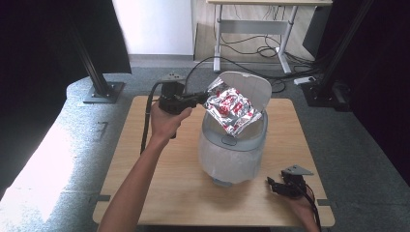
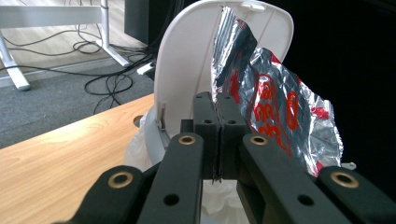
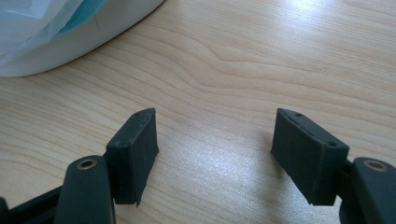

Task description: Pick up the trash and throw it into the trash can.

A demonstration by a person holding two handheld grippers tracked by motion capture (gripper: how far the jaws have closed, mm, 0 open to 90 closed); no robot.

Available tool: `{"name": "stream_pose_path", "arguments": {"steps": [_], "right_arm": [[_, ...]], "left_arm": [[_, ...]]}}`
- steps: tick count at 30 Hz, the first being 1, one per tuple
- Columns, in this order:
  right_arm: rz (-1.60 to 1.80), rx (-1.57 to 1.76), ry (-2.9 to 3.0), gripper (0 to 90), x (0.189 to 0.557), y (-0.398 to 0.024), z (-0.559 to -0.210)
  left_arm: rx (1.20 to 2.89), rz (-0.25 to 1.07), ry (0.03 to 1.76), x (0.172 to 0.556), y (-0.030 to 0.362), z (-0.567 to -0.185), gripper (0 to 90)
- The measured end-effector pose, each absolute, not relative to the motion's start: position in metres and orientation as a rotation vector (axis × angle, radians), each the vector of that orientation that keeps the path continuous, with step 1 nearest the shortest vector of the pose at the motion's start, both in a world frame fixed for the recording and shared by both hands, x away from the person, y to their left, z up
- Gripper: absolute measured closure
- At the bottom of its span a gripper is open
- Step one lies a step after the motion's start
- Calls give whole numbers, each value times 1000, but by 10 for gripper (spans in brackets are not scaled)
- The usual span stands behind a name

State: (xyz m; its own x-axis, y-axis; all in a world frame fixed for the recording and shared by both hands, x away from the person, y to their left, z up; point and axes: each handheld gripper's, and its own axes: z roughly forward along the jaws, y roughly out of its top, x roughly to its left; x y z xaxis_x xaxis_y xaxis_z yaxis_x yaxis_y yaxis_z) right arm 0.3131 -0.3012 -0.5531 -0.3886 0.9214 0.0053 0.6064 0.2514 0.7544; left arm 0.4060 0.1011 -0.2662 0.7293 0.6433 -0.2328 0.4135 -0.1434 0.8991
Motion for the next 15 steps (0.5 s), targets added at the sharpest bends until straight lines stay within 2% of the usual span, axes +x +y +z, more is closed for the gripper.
{"name": "stream_pose_path", "arguments": {"steps": [15], "right_arm": [[956, 1388, 2090, 300, 313, -301, -553]], "left_arm": [[1786, 255, 853, 417, 84, -276, 891]]}}
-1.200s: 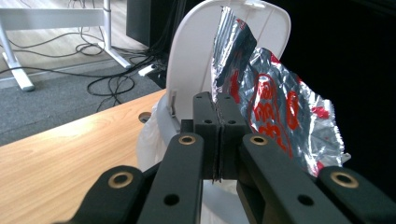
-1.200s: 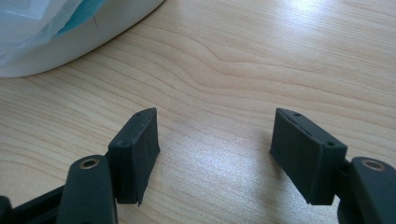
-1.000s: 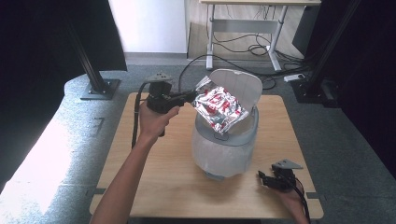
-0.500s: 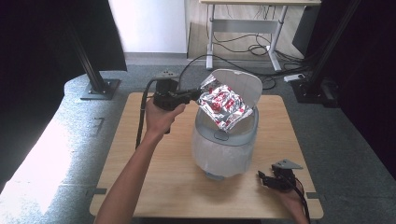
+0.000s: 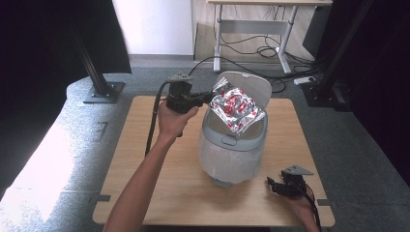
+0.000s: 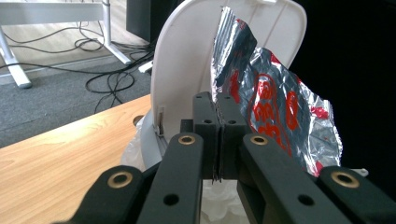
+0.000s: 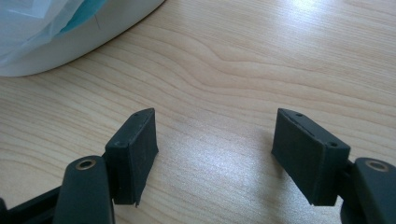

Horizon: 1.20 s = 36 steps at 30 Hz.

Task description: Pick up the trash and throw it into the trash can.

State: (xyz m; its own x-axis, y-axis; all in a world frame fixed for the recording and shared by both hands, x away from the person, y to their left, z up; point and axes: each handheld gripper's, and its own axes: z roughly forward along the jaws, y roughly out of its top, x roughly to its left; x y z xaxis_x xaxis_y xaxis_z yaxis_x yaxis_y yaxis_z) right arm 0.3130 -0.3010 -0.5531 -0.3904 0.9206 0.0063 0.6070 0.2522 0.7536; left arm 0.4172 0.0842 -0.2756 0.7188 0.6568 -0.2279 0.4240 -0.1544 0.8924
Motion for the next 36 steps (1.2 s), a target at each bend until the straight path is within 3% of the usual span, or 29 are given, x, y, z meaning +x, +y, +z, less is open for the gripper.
{"name": "stream_pose_path", "arguments": {"steps": [22, 24, 26, 28, 31, 36], "right_arm": [[956, 1387, 2092, 298, 313, -301, -553], [957, 1387, 2092, 297, 313, -301, -553], [956, 1387, 2092, 297, 313, -301, -553], [956, 1387, 2092, 297, 313, -301, -553], [957, 1387, 2092, 297, 313, -301, -553], [956, 1387, 2092, 297, 313, -301, -553]], "left_arm": [[1792, 311, 865, 421, 69, -282, 872], [1810, 290, 847, 423, 66, -285, 816], [1822, 302, 829, 424, 62, -288, 623], [1827, 343, 822, 422, 60, -289, 523], [1827, 349, 803, 421, 61, -288, 462], [1837, 349, 793, 416, 64, -286, 453]]}}
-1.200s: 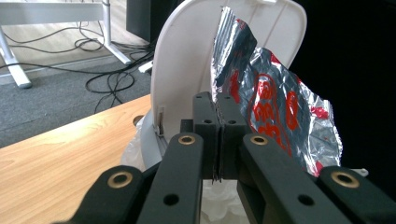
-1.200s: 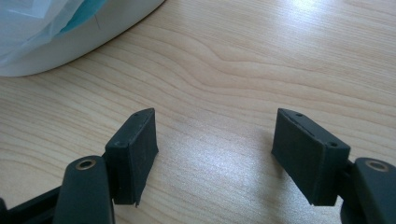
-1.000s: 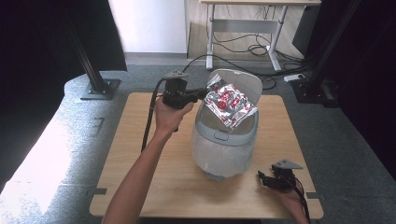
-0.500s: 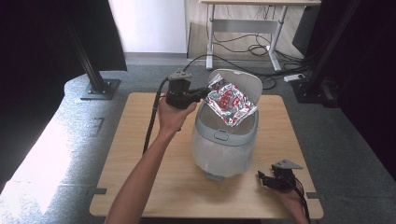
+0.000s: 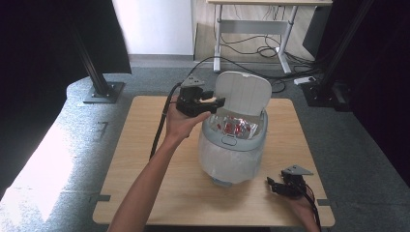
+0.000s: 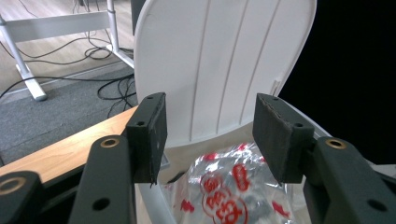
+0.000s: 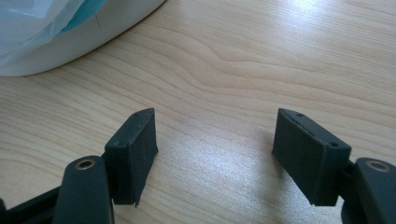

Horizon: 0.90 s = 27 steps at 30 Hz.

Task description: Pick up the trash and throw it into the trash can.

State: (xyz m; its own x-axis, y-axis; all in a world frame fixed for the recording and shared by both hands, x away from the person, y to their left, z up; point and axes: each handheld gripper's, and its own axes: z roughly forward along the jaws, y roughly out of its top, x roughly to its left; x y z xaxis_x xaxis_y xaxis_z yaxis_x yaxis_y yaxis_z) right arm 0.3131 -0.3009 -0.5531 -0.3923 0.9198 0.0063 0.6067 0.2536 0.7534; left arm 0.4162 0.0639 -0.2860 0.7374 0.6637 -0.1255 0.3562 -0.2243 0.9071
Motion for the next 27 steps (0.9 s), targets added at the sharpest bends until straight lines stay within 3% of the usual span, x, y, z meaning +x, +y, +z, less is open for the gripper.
{"name": "stream_pose_path", "arguments": {"steps": [7, 14, 27], "right_arm": [[956, 1387, 2092, 297, 313, -301, -553], [955, 1385, 2093, 297, 313, -301, -553], [956, 1387, 2092, 297, 313, -301, -553]], "left_arm": [[1856, 331, 776, 407, 72, -287, 447], [1870, 343, 757, 397, 83, -289, 372], [1847, 386, 759, 374, 126, -301, 365]]}}
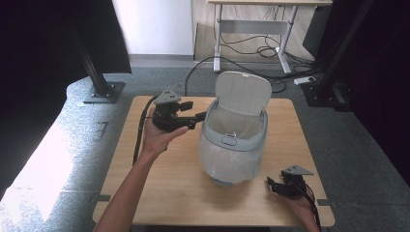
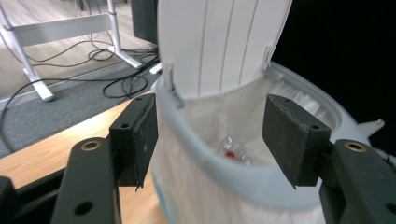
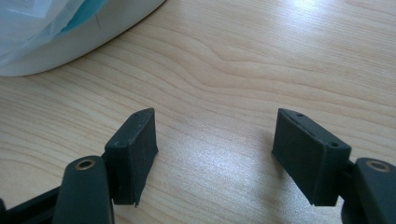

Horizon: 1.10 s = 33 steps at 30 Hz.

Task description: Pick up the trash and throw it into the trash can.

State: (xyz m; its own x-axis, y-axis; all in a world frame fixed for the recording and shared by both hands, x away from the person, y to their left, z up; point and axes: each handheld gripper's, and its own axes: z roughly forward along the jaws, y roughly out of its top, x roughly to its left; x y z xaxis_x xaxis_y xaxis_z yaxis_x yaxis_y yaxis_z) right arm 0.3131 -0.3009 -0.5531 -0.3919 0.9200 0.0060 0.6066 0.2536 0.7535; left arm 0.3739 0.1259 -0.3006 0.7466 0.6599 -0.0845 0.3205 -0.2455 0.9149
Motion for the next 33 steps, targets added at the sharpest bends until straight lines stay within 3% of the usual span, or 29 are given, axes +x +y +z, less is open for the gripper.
{"name": "stream_pose_path", "arguments": {"steps": [18, 33], "right_arm": [[955, 1389, 2090, 296, 313, -301, -553], [957, 1390, 2089, 295, 313, -301, -553]], "left_arm": [[1824, 401, 821, 347, 186, -346, 366], [1853, 358, 918, 337, 198, -404, 366]]}}
